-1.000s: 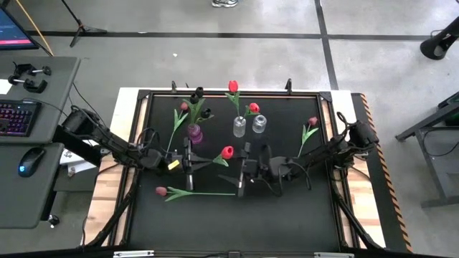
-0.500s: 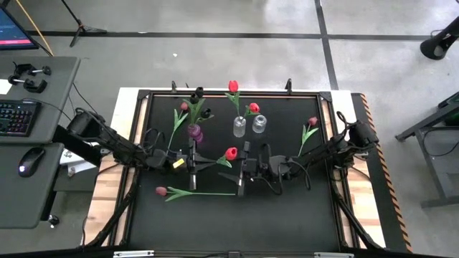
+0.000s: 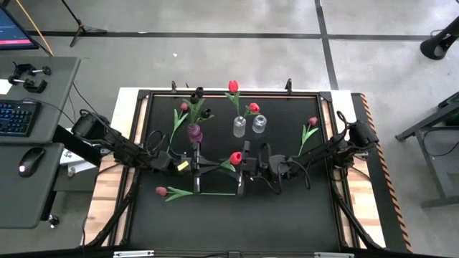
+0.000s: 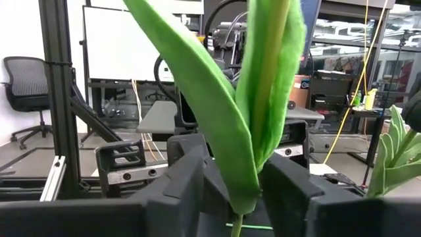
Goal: Sort flowers into vase by color
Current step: Put the pink flower into the left transparent vase, then put the top right dark red flower into the right transparent vase
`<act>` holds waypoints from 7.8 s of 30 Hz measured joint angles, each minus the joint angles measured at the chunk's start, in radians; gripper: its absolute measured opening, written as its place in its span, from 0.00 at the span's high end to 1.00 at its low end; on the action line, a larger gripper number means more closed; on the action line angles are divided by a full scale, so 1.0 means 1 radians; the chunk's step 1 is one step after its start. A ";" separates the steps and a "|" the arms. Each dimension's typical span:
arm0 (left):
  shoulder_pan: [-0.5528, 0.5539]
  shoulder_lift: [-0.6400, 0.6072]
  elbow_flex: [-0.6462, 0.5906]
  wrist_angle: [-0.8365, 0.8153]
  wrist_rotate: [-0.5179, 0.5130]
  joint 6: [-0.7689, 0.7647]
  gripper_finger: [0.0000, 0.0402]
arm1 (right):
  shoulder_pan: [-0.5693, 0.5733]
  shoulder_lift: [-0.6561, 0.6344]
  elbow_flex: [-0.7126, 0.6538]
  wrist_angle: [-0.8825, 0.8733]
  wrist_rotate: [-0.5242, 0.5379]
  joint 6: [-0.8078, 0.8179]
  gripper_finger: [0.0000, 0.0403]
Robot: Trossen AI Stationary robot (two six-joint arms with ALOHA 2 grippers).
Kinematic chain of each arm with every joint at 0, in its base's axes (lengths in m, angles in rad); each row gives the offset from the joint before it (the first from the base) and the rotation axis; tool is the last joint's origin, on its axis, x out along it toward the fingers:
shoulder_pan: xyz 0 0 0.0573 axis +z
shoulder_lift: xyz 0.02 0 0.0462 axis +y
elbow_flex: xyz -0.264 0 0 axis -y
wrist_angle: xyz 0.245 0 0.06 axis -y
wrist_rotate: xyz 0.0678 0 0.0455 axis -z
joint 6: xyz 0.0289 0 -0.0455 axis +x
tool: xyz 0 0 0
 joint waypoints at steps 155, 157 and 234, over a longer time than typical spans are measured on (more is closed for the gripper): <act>-0.105 -0.534 -0.008 -0.868 0.080 -0.122 0.67 | -0.155 -0.490 0.218 -1.833 0.307 0.771 0.34; -0.105 -0.534 -0.008 -0.868 0.080 -0.123 0.67 | -0.156 -0.489 0.154 -1.862 0.307 0.876 0.34; -0.105 -0.534 -0.008 -0.869 0.079 -0.138 0.67 | -0.300 -0.427 -0.188 -1.397 0.783 0.974 0.99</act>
